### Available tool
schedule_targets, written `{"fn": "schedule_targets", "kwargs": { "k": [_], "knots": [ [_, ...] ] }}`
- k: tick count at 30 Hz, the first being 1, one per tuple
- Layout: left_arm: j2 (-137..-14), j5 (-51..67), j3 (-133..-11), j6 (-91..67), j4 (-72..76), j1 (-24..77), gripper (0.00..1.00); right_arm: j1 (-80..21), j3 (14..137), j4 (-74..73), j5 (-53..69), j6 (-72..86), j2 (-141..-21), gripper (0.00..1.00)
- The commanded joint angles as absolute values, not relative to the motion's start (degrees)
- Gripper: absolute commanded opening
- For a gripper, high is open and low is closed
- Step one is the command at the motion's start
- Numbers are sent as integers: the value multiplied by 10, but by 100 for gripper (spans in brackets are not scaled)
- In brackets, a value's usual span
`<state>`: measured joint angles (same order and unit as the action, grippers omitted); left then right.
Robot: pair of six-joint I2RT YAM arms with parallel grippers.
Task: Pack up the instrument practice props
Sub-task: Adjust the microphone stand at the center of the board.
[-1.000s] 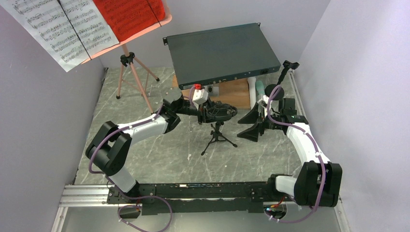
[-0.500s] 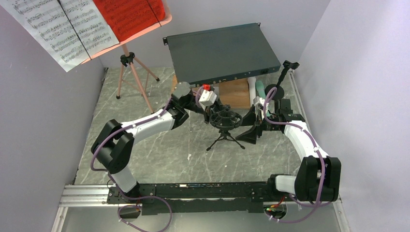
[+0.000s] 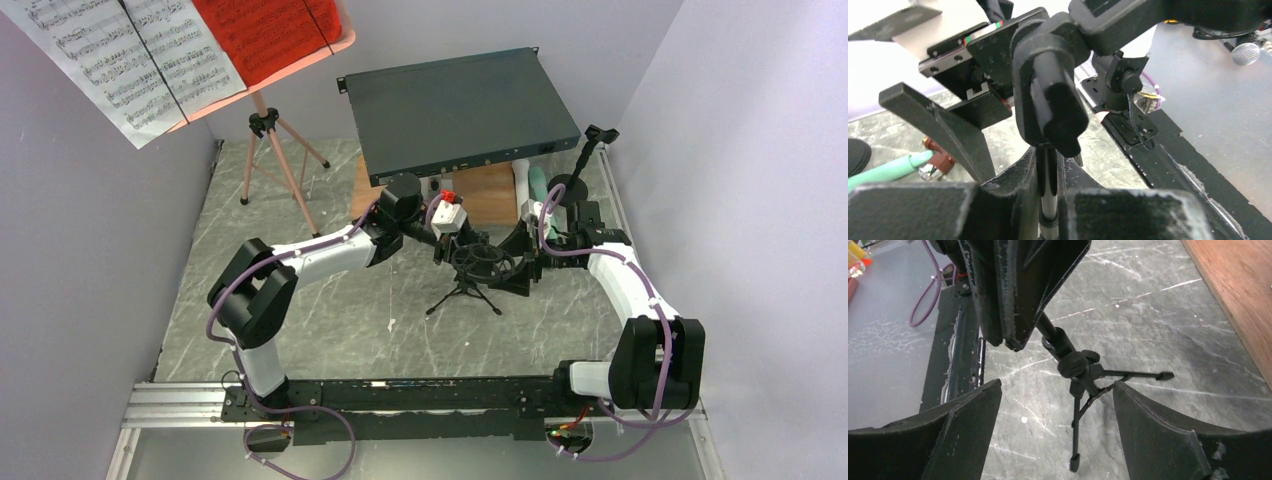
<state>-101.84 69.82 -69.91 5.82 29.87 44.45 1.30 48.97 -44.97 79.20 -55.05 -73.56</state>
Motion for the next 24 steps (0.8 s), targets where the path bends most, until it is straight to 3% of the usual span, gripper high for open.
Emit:
{"fn": "schedule_targets", "kwargs": {
  "k": [1,8,17,24],
  "knots": [
    [-974,677,-690,142,249,447,21,13,510,-468,782,-596,-734,84],
    [-947,631,-638,141,270,447,37,15,508,-464,778,-592,-737,84],
    [-855,430,-481,-7,458,442,92,20,508,-468,781,-594,-735,84],
    [-811,174,-384,-79,543,507,99,20,508,-460,778,-584,-734,84]
  ]
}}
